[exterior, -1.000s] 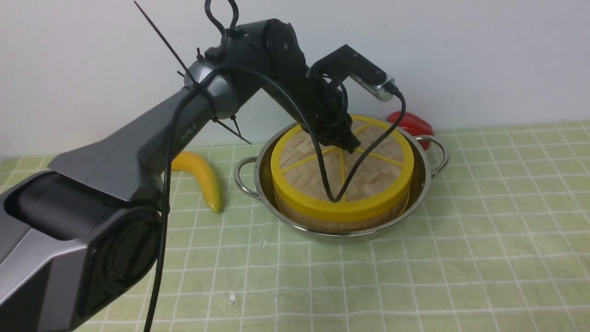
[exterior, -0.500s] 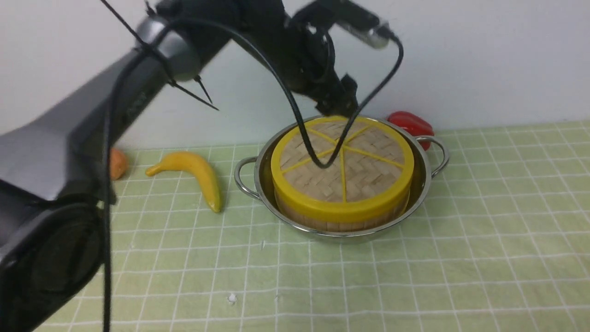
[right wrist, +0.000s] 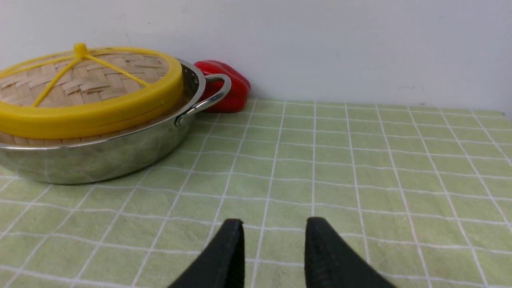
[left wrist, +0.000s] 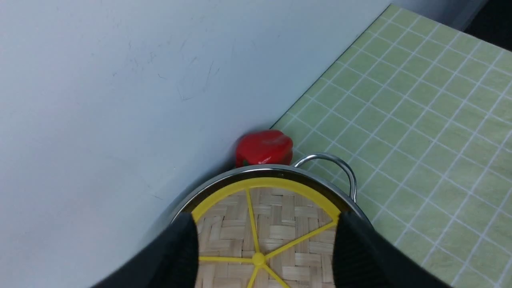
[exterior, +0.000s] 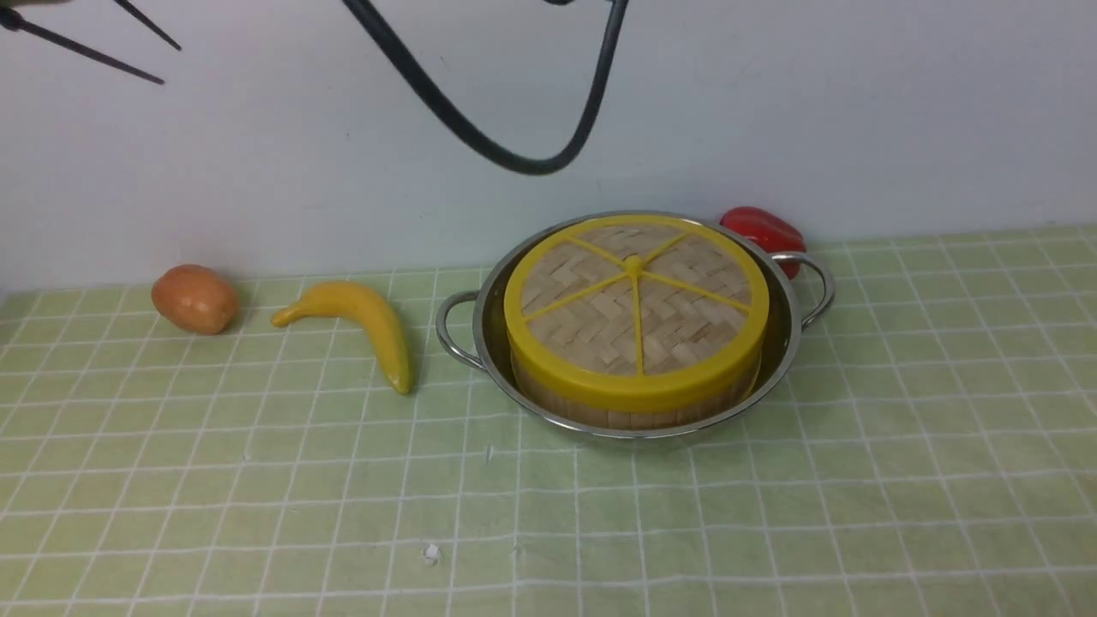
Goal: Place the steamer in the pot on the green tablecloth, and put the lid on the steamer.
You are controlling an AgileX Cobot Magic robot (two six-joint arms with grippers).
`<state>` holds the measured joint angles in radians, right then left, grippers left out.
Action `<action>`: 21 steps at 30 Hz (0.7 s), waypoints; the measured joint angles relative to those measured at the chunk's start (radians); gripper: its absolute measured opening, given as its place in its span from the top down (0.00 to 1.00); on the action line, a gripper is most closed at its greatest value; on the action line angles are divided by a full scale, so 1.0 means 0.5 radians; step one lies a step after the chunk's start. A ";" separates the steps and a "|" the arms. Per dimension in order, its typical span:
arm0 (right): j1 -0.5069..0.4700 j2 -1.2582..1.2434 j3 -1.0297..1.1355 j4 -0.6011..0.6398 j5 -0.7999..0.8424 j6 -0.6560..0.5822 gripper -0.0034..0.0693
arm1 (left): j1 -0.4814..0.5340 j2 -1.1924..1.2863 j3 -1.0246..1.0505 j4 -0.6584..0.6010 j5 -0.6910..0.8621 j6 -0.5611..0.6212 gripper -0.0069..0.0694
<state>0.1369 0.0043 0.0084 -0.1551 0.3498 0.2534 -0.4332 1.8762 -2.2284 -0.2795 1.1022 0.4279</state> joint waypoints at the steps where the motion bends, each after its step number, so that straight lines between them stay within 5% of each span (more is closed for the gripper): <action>1: 0.000 0.000 0.000 0.000 0.000 0.000 0.62 | 0.000 0.000 0.000 0.000 -0.002 -0.002 0.40; 10: 0.000 0.000 0.000 0.000 0.000 0.000 0.62 | 0.000 -0.104 0.205 0.081 -0.043 -0.023 0.58; 15: 0.000 0.000 0.000 0.000 0.000 0.000 0.62 | 0.006 -0.649 1.087 0.247 -0.417 -0.037 0.65; 21: 0.000 0.000 0.000 0.000 0.000 0.000 0.62 | 0.283 -1.737 2.619 0.178 -1.389 -0.050 0.68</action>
<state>0.1369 0.0043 0.0084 -0.1551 0.3498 0.2534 -0.2918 1.0078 -0.9191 -0.1906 0.4075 0.4026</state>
